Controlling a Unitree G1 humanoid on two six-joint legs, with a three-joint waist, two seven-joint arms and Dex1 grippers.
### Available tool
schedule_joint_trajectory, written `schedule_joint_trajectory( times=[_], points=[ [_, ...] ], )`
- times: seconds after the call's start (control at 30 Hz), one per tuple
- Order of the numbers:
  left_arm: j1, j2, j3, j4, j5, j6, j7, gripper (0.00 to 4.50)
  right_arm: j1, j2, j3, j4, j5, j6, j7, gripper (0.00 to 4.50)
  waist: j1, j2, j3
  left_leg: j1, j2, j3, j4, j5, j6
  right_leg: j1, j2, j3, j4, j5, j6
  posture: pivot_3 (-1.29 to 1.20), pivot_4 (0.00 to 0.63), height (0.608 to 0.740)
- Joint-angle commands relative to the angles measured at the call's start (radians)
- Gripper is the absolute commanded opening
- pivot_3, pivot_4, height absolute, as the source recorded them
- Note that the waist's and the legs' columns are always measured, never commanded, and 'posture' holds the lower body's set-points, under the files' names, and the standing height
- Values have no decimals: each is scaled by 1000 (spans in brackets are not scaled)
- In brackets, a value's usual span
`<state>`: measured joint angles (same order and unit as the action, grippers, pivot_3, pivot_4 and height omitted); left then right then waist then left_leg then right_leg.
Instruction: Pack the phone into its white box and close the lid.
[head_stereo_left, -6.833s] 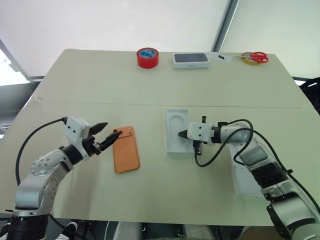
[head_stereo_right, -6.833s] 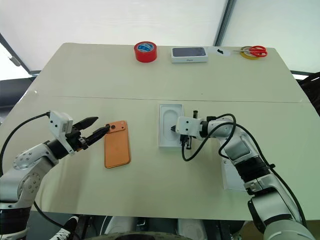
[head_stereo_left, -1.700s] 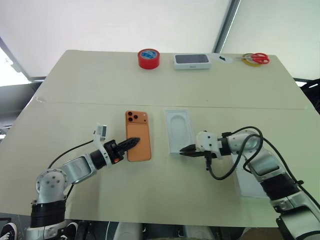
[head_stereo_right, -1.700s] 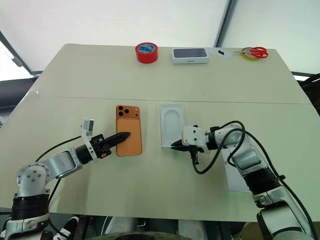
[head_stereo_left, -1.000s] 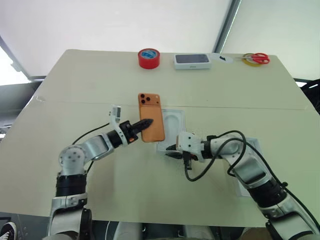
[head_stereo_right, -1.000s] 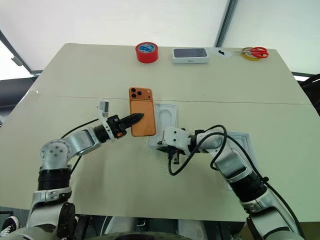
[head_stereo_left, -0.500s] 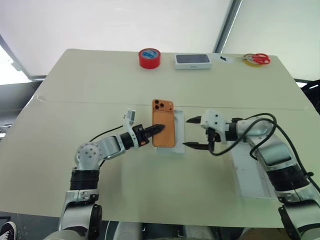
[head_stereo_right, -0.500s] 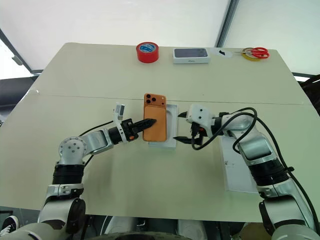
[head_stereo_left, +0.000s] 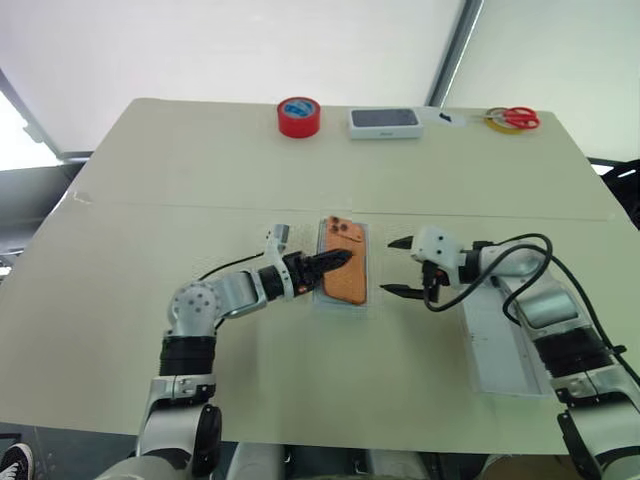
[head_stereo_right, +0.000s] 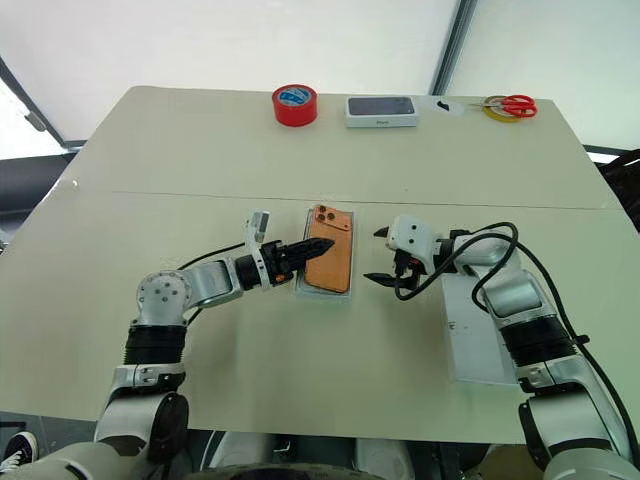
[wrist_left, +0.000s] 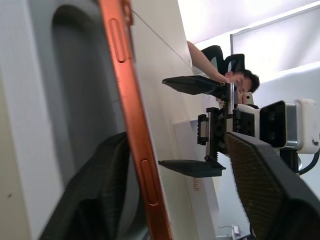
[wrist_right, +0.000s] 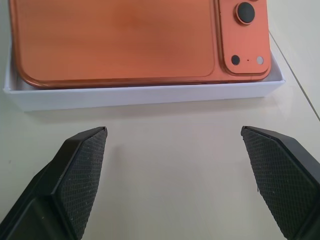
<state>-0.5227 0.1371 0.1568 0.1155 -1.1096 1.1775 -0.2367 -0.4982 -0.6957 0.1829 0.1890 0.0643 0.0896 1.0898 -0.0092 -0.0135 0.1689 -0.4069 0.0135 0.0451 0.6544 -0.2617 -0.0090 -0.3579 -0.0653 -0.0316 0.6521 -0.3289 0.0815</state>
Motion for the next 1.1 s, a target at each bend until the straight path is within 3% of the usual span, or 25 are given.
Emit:
schedule_joint_trajectory(
  times=[0.03,0.43,0.6,0.7,0.87,0.9,0.93,1.1],
  points=[
    [-3,39,-38,-18,59,44,6,3616,-12,6,-7,-14,-2,-13,-6,4500,-1,0,0,0,0,0,0,0,0,0,0,0,0,0,0,0,150,740],
    [-45,122,11,-131,59,144,24,3616,-7,24,-7,-23,-5,-11,-14,4500,-2,0,0,0,1,0,-1,1,-1,-1,1,0,0,0,0,0,150,740],
    [-20,181,5,-195,115,64,-20,3616,-9,30,-6,-19,-2,-11,-8,4500,-2,0,0,0,1,0,-1,1,-1,-1,1,0,0,0,0,0,150,740],
    [4,249,-49,-232,221,-50,-90,2782,-13,31,-6,-17,-3,-8,-7,3639,-3,0,0,0,1,0,-1,1,-1,-1,1,0,0,0,0,0,150,740],
    [24,340,-232,-228,482,-296,-205,293,-37,48,11,25,-49,-53,-42,1087,2,0,0,0,1,0,-1,1,-2,-1,1,0,0,0,0,0,150,740],
    [27,355,-266,-221,521,-326,-226,0,-41,51,14,33,-58,-62,-47,501,2,0,0,0,0,1,-1,1,-2,-1,1,0,0,0,0,0,150,740],
    [27,349,-292,-202,545,-344,-241,0,-44,54,18,39,-60,-67,-44,29,3,0,0,0,0,1,-1,1,-2,-1,1,0,0,0,0,0,150,740],
    [3,285,-389,-130,609,-338,-299,0,-56,52,42,57,-80,-81,-30,29,1,0,0,-1,1,0,-2,1,-1,-2,1,0,0,0,0,0,150,740]
  ],
)
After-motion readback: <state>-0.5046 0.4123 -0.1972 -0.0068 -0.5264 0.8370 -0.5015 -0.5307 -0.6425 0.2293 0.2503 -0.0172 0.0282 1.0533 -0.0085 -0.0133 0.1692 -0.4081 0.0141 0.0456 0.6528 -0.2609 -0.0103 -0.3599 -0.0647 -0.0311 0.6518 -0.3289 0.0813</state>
